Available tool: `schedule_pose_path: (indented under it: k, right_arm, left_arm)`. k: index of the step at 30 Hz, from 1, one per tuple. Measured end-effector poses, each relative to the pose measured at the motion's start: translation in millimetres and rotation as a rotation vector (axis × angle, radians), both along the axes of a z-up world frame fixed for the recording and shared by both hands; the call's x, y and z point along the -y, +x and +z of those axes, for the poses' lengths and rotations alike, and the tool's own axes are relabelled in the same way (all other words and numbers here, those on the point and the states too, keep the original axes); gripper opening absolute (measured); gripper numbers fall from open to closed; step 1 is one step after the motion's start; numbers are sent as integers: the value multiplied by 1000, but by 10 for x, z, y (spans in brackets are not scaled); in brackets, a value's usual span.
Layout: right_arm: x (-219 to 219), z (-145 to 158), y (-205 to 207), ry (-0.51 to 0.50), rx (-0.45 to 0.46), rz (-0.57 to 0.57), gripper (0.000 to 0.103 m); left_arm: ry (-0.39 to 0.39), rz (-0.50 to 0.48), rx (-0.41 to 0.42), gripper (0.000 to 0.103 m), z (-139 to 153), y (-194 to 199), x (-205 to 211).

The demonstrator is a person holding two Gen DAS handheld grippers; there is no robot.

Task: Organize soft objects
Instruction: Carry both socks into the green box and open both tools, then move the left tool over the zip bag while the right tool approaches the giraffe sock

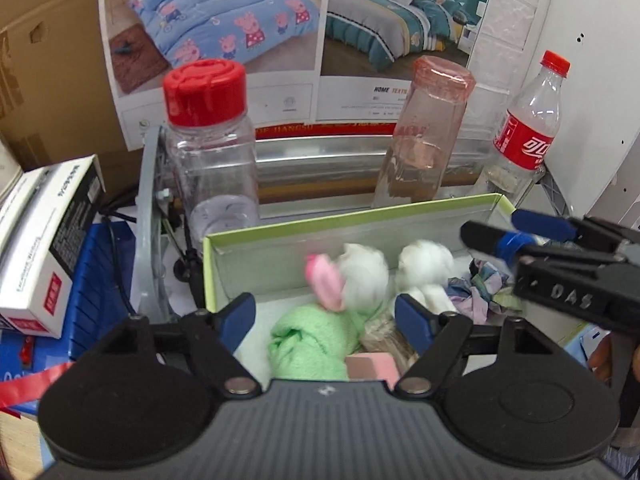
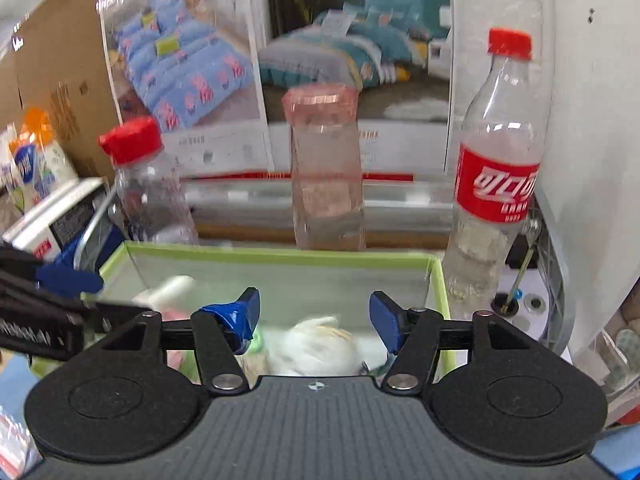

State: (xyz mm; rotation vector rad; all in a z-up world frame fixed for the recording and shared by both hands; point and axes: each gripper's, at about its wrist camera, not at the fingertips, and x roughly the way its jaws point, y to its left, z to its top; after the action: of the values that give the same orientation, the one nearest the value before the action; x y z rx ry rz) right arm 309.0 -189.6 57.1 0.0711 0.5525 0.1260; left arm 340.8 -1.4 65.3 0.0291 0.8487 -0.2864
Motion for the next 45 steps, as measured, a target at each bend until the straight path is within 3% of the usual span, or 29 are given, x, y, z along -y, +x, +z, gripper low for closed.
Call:
schedule_pose_path:
  k: [6, 14, 16, 17, 18, 21, 26, 30, 34, 40, 45]
  right_arm:
    - [-8, 77, -166, -36, 10, 1, 53]
    - [-72, 145, -829, -75, -6, 43, 55]
    - [-74, 127, -978, -65, -40, 67, 55]
    - [-81, 97, -1027, -59, -75, 86, 55]
    - [-90, 65, -1049, -54, -112, 105, 55]
    - [-150, -42, -1076, -81, -204, 134, 55]
    - [-248, -150, -1139, -129, -228, 135, 56]
    - [-284, -333, -1059, -132, -295, 152, 57]
    - [-481, -448, -819, -235, -413, 254, 57]
    - [-941, -421, -620, -312, -488, 405, 57]
    - [-1275, -632, -544, -433, -584, 514, 58]
  left_arm:
    - [-4, 24, 10, 79, 90, -219, -169]
    - [27, 76, 61, 84, 197, -975, -591]
    - [42, 102, 60, 90, 150, -1195, -730]
    - [49, 117, 63, 99, 113, -1299, -794]
    - [58, 133, 72, 102, 75, -1401, -852]
    - [98, 158, 70, 102, -43, -1682, -1016]
    - [142, 187, 44, 102, -250, -2011, -1297]
    - [156, 248, -8, 102, -462, -2135, -1564]
    - [134, 295, -51, 102, -596, -2147, -1762]
    - [118, 315, -49, 102, -648, -2060, -1837]
    - [116, 303, -49, 102, -664, -2002, -1814]
